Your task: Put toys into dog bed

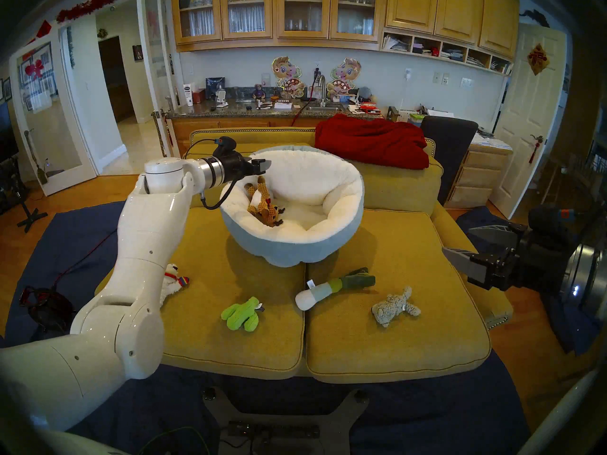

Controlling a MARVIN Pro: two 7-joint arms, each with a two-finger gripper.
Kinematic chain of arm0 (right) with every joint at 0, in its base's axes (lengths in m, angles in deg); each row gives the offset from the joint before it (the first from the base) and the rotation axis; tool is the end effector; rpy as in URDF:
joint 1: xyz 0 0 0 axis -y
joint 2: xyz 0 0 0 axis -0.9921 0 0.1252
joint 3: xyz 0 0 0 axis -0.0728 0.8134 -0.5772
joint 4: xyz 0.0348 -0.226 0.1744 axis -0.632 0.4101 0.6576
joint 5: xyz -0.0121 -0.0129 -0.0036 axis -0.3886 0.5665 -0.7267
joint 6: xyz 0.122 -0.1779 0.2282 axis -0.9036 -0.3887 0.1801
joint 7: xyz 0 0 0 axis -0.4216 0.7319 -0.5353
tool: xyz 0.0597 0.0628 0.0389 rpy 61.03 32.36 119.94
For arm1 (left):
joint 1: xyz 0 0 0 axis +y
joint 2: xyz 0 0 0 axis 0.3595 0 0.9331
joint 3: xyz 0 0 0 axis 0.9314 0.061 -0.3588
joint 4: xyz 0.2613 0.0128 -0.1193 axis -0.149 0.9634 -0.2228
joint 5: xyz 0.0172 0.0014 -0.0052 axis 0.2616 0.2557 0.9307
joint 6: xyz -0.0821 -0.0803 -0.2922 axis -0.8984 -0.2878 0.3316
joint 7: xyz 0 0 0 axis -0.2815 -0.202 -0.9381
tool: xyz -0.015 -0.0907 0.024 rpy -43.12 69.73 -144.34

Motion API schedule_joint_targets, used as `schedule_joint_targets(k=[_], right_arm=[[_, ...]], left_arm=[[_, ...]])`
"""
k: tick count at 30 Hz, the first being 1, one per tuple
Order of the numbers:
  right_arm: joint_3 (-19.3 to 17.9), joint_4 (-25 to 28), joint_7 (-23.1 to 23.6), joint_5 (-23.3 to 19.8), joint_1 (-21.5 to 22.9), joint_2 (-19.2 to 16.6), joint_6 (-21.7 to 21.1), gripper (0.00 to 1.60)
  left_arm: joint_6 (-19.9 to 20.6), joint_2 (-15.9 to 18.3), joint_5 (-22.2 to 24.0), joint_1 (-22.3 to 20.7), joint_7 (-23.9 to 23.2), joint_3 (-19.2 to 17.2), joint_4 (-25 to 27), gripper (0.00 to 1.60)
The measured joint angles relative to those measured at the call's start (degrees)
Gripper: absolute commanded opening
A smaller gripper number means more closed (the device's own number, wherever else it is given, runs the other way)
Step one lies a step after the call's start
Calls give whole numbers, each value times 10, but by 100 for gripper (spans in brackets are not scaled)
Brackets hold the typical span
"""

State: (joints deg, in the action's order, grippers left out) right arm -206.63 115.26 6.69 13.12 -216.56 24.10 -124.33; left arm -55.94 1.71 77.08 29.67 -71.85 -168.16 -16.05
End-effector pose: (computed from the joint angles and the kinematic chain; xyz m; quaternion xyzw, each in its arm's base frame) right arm 0.1719 -0.1785 -0.0428 -0.8040 -0.2204 -0.5360 0.1330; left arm 0.5714 0.0000 -0.1404 0.7405 -0.1989 0.5989 0.2312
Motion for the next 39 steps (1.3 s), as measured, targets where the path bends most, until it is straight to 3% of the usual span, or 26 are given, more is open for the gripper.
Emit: schedule_joint_targets(k=[9,20,35,39], right_arm=[[0,0,0,0,0,0,0,160],[1,0,0,0,0,0,0,160],[1,0,0,0,0,0,0,160],[1,0,0,0,0,0,0,160]], left_arm=[[10,31,3,49,-49,-12,56,160],[28,75,4,102,-85,-55,132,160],[82,123,9,225,-152,-114,236,160],[95,136,9,266,-168,-145,267,160]])
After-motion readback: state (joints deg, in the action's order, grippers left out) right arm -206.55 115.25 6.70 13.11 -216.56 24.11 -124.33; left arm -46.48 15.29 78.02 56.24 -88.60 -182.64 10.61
